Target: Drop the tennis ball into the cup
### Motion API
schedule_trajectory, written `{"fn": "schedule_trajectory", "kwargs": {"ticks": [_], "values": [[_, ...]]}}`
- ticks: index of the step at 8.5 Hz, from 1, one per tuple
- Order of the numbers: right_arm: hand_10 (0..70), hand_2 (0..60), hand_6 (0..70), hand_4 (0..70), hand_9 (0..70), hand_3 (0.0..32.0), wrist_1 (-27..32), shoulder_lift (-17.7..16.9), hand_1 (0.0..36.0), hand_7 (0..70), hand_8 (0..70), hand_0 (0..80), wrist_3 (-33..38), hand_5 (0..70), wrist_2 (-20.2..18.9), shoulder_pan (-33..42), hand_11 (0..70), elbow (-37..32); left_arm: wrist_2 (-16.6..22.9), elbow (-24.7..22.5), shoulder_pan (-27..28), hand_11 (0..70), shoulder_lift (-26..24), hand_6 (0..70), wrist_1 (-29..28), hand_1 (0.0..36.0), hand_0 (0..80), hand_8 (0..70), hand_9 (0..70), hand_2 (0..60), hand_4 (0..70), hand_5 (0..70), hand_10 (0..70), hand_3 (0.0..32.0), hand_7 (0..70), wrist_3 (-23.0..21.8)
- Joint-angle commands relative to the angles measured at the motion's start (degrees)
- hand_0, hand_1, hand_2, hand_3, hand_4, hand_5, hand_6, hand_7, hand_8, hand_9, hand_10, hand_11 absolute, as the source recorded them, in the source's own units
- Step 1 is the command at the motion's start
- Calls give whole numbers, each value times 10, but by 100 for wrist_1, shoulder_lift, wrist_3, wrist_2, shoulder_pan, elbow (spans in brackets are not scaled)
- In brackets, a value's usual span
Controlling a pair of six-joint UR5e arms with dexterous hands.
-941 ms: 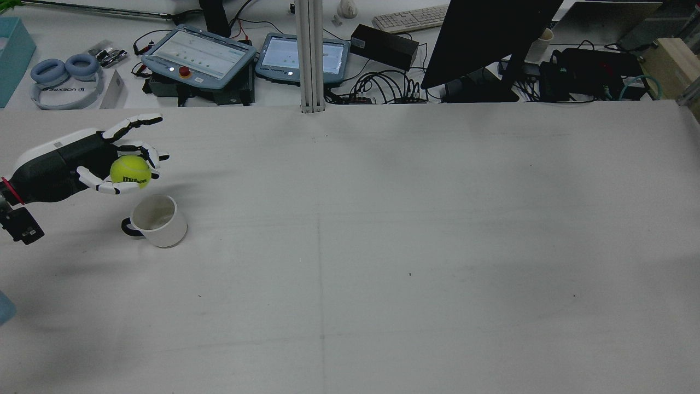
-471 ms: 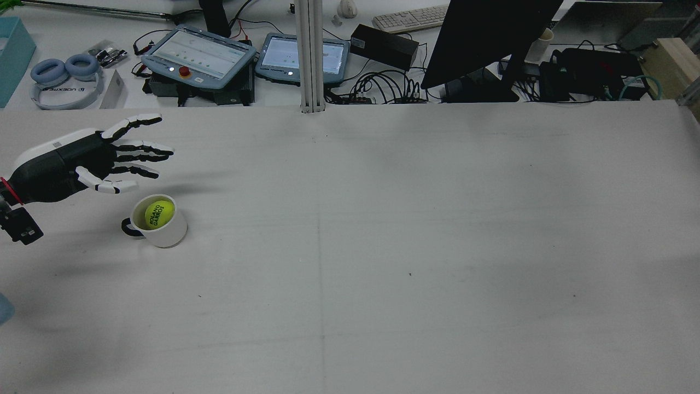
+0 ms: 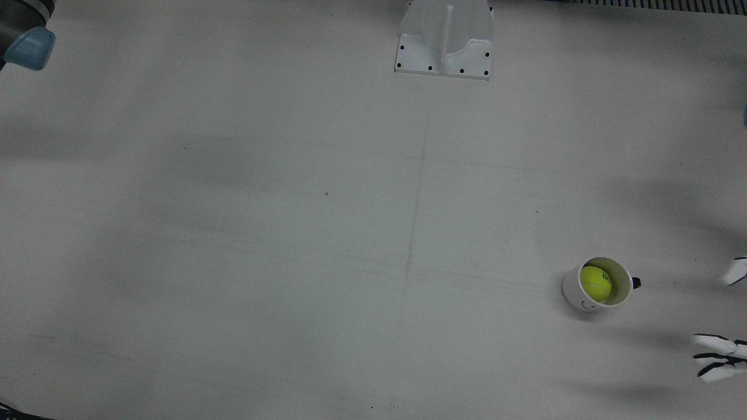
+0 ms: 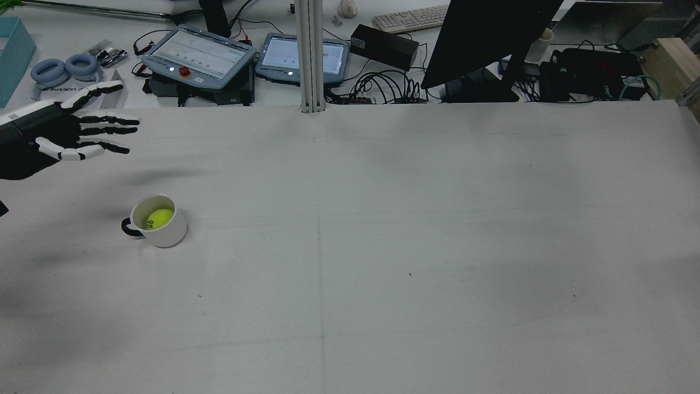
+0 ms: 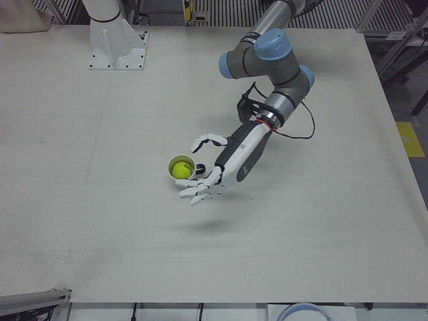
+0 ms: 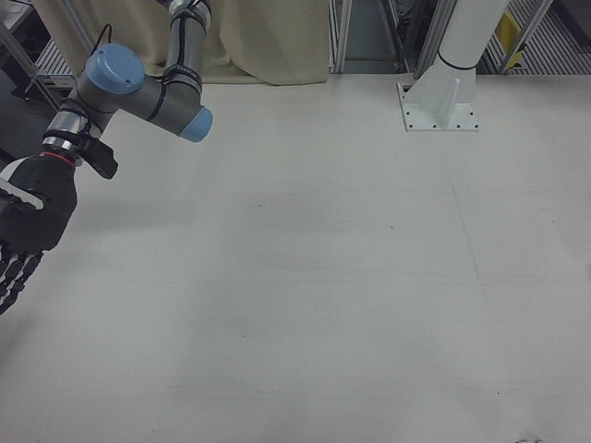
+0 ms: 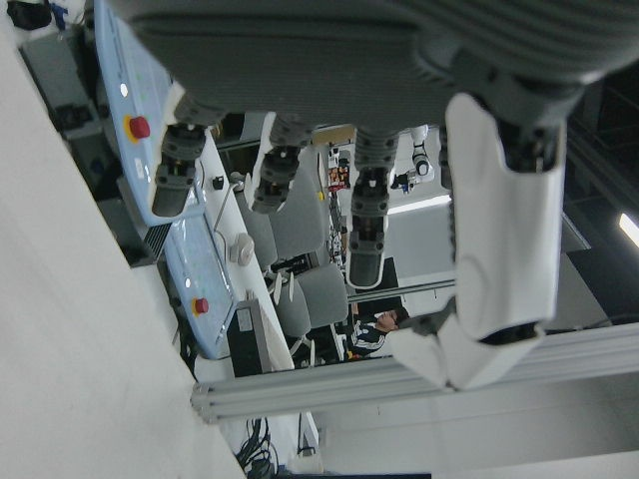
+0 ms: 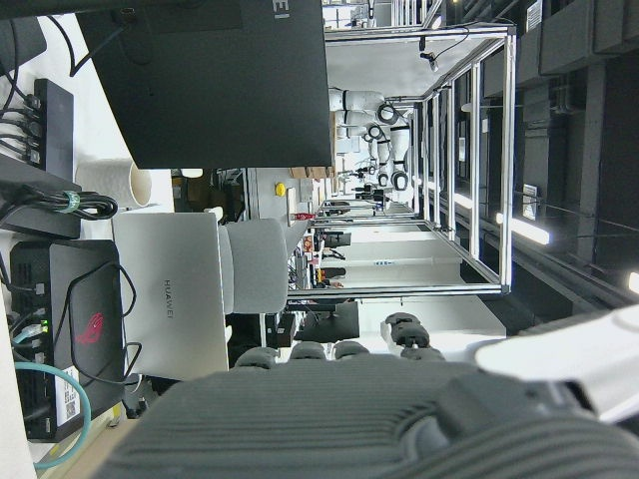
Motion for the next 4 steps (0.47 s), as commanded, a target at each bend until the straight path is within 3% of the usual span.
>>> {"fn": "schedule_trajectory", "kwargs": {"ticks": [1, 2, 3, 4], "values": [[0, 0, 0, 0, 0, 0, 0, 0, 0, 0, 0, 0, 0, 0, 0, 0, 0, 0, 36, 265, -1335, 238, -261, 309, 231, 360, 724, 215, 89, 424, 0, 197, 143, 320, 195, -94], [0, 0, 0, 0, 0, 0, 0, 0, 0, 0, 0, 0, 0, 0, 0, 0, 0, 9, 44, 292, -1477, 241, -262, 273, 284, 360, 777, 202, 96, 415, 0, 195, 144, 320, 213, -94], [0, 0, 0, 0, 0, 0, 0, 0, 0, 0, 0, 0, 0, 0, 0, 0, 0, 9, 45, 336, -1487, 243, -262, 195, 293, 360, 800, 189, 100, 406, 0, 184, 144, 320, 226, -94], [0, 0, 0, 0, 0, 0, 0, 0, 0, 0, 0, 0, -9, 0, 0, 0, 0, 9, 45, 353, -1513, 243, -253, 310, 328, 360, 800, 211, 96, 408, 0, 204, 144, 320, 209, -102]]}}
